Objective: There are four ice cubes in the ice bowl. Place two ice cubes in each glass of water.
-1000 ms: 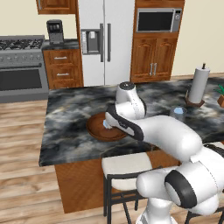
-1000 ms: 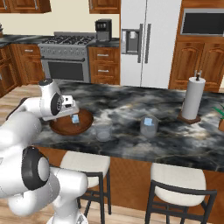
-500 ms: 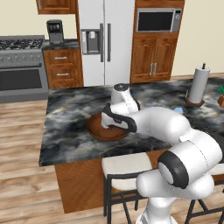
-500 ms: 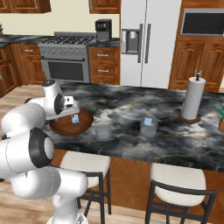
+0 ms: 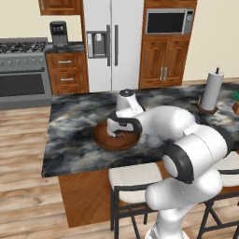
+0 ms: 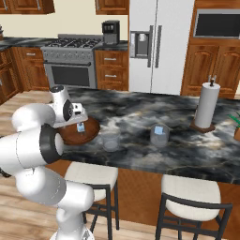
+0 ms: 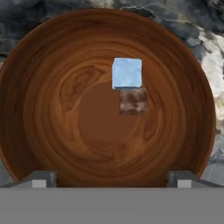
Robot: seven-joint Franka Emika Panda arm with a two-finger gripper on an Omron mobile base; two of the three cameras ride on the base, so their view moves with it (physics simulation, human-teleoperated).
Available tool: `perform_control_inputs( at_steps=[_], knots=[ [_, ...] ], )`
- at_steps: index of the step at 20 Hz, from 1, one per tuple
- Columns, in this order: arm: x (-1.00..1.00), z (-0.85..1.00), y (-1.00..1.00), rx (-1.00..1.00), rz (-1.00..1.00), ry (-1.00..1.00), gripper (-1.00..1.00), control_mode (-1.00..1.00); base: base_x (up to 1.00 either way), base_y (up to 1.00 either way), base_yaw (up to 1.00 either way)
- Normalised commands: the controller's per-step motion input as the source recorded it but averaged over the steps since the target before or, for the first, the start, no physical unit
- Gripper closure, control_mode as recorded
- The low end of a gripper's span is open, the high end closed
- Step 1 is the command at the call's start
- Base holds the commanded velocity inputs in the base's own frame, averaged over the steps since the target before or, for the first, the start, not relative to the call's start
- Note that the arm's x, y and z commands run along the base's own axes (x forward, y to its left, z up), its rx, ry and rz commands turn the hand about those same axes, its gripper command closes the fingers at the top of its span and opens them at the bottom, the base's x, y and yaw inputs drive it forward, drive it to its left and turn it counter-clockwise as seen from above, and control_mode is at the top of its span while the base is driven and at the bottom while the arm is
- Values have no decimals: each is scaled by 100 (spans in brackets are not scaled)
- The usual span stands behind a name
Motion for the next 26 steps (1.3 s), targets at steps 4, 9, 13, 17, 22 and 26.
perform_control_inputs(
  at_steps=[4, 9, 13, 17, 22, 26],
  knots=[
    [14, -26, 0, 0, 0, 0, -100, -100, 0, 0, 0],
    [15, -22, 0, 0, 0, 0, -100, -100, 0, 0, 0],
    [21, -21, 0, 0, 0, 0, -100, -100, 0, 0, 0],
    [26, -14, 6, 0, 0, 0, -100, -100, 0, 0, 0],
    [22, -8, 15, 0, 0, 0, -100, -100, 0, 0, 0],
    [22, -11, 9, 0, 0, 0, -100, -100, 0, 0, 0]
  ],
)
